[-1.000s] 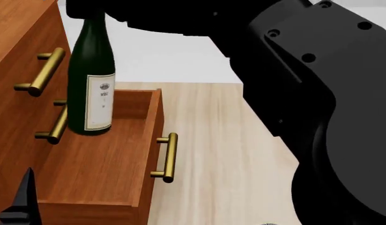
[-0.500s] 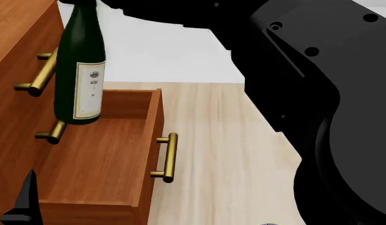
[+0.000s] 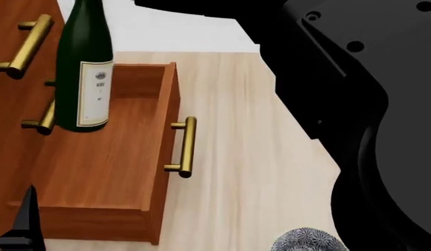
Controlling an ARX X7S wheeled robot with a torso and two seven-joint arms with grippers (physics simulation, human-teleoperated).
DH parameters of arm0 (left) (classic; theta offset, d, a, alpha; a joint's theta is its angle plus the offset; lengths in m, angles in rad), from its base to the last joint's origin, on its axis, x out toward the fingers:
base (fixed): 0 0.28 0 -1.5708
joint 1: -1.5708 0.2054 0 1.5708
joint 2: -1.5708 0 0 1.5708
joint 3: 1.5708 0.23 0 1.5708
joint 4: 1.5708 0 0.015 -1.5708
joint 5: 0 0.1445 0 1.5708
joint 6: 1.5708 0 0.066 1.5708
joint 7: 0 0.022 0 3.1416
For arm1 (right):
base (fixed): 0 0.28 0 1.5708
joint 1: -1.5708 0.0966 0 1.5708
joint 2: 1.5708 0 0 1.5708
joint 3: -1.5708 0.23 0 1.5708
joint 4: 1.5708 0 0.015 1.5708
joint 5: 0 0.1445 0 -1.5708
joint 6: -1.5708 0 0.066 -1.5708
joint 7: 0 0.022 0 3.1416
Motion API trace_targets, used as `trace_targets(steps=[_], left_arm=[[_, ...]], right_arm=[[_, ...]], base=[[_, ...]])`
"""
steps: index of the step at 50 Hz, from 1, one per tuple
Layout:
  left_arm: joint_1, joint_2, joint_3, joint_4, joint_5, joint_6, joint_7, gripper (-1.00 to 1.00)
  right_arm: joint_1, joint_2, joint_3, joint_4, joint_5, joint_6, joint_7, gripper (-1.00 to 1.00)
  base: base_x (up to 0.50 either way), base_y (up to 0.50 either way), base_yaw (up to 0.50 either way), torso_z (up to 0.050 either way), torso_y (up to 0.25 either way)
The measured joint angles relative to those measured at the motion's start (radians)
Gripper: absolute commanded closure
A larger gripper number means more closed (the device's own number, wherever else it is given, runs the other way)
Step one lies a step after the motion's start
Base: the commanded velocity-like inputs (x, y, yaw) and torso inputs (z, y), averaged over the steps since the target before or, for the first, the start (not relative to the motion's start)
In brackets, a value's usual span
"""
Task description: Put the wine bottle in the bottom drawer of the cabinet.
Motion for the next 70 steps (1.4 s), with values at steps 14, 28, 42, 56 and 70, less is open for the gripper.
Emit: trace_targets(steps=[14, 28, 42, 56, 70], left_arm=[[-0.002, -0.001, 0.005, 0.004, 0.007, -0.003, -0.006, -1.00], [-0.001, 0.001, 0.013, -0.001, 0.017, 0.003, 0.003, -1.00], [0.010, 0.002, 0.018, -0.009, 0.028, 0.020, 0.016, -1.00], [0.011, 0.006, 0.027, -0.023, 0.026, 0.025, 0.030, -1.00], [0.017, 0.008, 0.029, -0.033, 0.024, 0.035, 0.040, -1.00]], right_arm=[[0.000, 0.000, -0.002, -0.008, 0.003, 0.005, -0.012, 1.00], [-0.002, 0.000, -0.001, -0.023, -0.003, 0.004, -0.021, 1.00], [-0.008, 0.000, -0.004, -0.032, -0.009, 0.029, -0.018, 1.00], [-0.018, 0.000, -0.003, -0.024, -0.006, 0.061, -0.019, 1.00], [-0.030, 0.002, 0.014, -0.020, -0.011, 0.089, -0.006, 1.00]], base=[[0.00, 0.00, 0.00, 0.000, -0.250], [0.00, 0.00, 0.00, 0.000, -0.250], [0.00, 0.00, 0.00, 0.000, -0.071], [0.00, 0.00, 0.00, 0.000, 0.000], [0.00, 0.00, 0.00, 0.000, 0.000]])
